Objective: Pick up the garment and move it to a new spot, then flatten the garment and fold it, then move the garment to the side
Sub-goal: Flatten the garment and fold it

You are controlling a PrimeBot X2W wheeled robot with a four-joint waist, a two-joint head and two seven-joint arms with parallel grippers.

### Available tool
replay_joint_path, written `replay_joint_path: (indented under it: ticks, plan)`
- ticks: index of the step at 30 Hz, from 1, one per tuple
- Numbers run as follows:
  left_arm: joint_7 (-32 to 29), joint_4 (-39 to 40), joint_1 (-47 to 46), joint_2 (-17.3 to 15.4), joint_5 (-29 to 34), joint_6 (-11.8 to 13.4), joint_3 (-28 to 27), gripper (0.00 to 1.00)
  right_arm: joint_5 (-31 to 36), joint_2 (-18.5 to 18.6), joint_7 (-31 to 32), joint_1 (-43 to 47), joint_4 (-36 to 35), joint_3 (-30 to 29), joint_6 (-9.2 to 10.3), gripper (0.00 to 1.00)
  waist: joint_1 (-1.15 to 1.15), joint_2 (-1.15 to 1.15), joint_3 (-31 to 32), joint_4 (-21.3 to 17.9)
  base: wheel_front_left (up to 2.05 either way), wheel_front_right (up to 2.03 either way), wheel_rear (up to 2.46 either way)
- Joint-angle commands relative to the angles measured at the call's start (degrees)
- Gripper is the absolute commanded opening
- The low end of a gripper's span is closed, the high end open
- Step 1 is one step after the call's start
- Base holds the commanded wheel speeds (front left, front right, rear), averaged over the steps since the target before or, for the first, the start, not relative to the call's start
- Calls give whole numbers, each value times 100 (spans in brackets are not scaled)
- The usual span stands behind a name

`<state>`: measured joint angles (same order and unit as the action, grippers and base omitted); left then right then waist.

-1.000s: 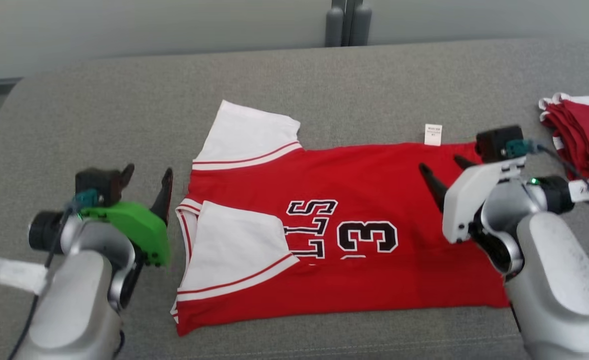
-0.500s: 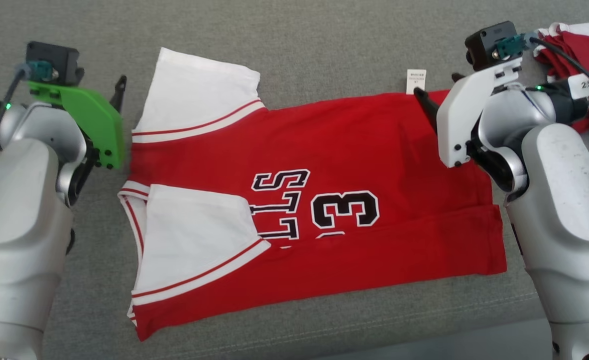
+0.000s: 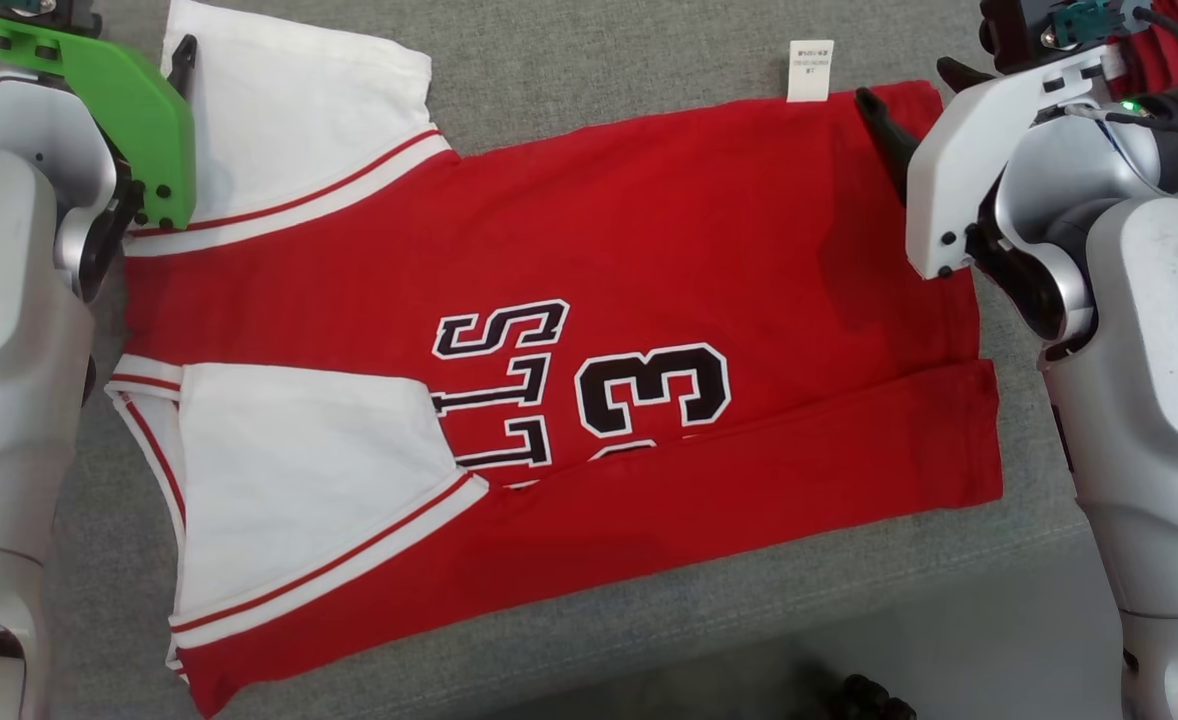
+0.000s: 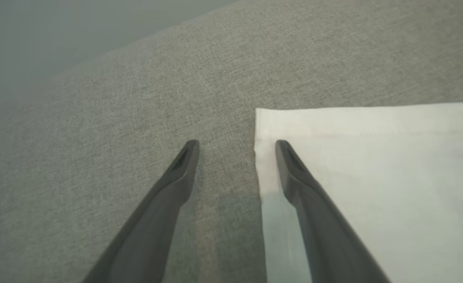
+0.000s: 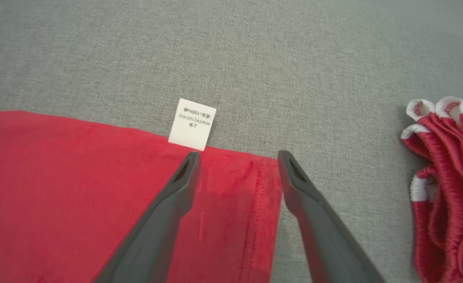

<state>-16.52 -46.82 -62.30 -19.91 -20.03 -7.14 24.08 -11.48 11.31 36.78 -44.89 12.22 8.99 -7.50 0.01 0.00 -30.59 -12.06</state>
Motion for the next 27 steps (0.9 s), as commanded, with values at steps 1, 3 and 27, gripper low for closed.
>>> replay_joint_path:
  ticks: [1, 3, 27]
  plan:
    - [0, -63, -141, -4, 10, -13, -3, 100, 16, 8, -30, -9, -11, -12, 3, 100, -1, 0, -130, -109, 0, 0, 0]
    - [78, -150, -217, 5, -1, -4, -4, 100, 25, -7, -59, -12, 0, -16, 3, 100, -1, 0, -141, -124, 0, 0, 0]
    - [230, -1018, -321, 603, -235, -7, 415, 0, 23, 8, -140, 45, 186, -393, 3, 100, -1, 0, 9, 28, 0, 0, 0]
